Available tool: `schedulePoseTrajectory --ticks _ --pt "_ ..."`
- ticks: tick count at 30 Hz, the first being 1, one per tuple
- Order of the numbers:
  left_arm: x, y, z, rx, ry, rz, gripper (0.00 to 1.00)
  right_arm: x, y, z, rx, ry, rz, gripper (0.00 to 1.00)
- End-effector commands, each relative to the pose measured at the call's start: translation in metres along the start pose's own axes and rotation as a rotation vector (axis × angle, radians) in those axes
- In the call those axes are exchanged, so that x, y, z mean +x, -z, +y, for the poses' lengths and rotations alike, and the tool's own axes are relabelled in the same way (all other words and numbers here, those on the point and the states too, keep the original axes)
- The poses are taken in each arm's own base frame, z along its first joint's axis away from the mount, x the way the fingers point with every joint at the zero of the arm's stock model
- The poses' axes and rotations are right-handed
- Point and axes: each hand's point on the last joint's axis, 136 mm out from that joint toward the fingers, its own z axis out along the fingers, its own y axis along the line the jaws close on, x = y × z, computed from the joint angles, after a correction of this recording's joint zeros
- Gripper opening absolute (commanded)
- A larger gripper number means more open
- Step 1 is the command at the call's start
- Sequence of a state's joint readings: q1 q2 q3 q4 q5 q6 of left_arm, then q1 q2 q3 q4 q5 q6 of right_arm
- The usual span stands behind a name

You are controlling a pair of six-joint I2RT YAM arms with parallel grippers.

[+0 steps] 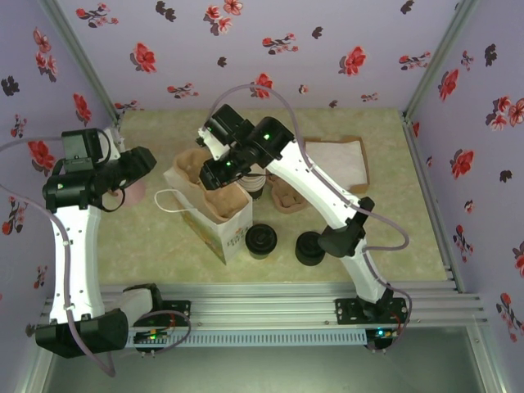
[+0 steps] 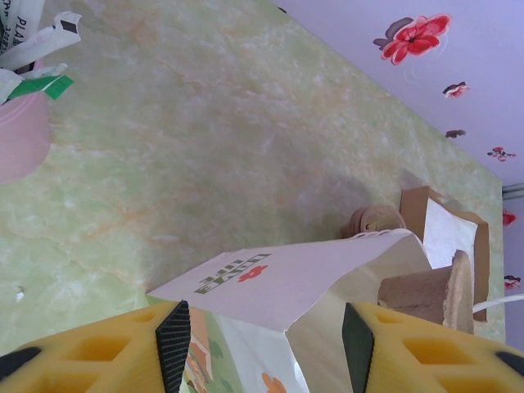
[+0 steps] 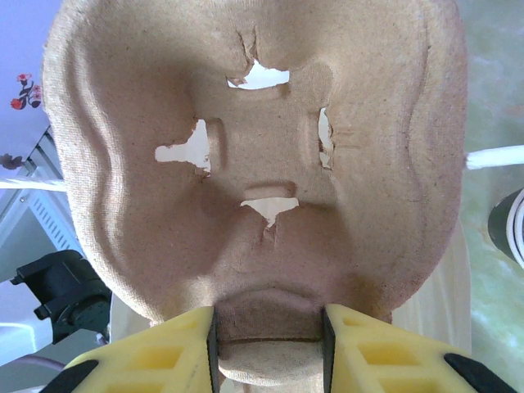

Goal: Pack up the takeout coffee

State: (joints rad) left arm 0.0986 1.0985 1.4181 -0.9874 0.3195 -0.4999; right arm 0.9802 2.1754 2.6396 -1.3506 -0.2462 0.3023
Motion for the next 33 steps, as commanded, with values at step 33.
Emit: schedulePoseTrajectory --ticks 33 --pt "0.011 -0.016 0.007 0.009 0.019 0.045 0.52 0.017 -0.026 -0.003 0.168 0.111 0.048 0.35"
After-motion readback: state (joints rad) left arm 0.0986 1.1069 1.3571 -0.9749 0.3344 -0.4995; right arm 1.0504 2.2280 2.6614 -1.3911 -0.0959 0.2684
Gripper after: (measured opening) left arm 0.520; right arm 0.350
